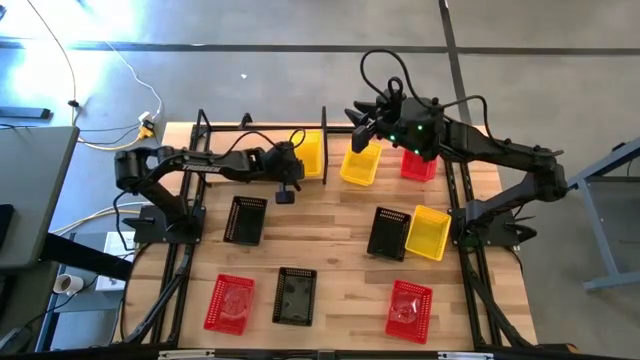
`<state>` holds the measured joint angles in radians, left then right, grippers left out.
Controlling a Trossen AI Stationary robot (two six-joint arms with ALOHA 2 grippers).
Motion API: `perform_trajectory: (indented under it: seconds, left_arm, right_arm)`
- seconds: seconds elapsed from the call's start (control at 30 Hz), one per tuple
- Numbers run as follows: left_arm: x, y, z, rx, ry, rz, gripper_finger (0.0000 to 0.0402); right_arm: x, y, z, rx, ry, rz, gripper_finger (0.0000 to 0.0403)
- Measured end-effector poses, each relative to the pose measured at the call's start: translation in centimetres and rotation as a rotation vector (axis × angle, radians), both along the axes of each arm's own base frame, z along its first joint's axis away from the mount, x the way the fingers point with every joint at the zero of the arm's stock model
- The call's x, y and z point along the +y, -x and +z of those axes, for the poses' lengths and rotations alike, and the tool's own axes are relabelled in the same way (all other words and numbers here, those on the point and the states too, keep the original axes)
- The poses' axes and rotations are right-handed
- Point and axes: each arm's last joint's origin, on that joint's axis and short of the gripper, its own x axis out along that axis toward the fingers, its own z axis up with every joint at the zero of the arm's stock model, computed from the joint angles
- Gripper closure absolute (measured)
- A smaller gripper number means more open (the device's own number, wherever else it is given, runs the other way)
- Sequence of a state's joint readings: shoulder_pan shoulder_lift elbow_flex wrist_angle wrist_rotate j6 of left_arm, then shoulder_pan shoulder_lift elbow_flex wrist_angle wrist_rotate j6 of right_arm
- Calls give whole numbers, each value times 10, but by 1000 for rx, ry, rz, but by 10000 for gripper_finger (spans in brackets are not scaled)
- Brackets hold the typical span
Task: Stack baskets on shelf by color
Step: Put the bottom left yellow bin on the shelf, then put the top left black bin on the shelf
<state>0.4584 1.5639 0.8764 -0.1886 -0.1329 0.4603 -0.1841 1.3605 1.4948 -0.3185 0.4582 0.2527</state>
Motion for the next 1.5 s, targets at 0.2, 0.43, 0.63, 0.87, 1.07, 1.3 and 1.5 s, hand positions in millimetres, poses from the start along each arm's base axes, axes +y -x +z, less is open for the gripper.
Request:
perform_trajectory:
  seconds: [0.2,0.43,0.63,0.87,1.07,1.3,1.5]
  left_arm:
    - [4,0,2,-22,-25,22,401]
    - [6,2,1,-9,-9,8,396]
    - [6,3,1,6,-14,13,393]
    - [6,3,1,4,-17,14,367]
    - [6,3,1,8,-28,24,329]
    - [7,5,5,-6,-42,101,284]
    - [1,8,12,-17,-21,84,255]
  right_arm:
    - [0,0,0,3,-2,6,269]
    - [0,0,-1,14,-4,6,269]
    - [0,0,-1,14,-4,6,269]
    - [0,0,-1,14,-4,6,269]
    - [0,0,-1,14,-4,6,269]
    - [0,0,-4,27,-27,2,269]
    - [0,1,-5,34,-41,-1,269]
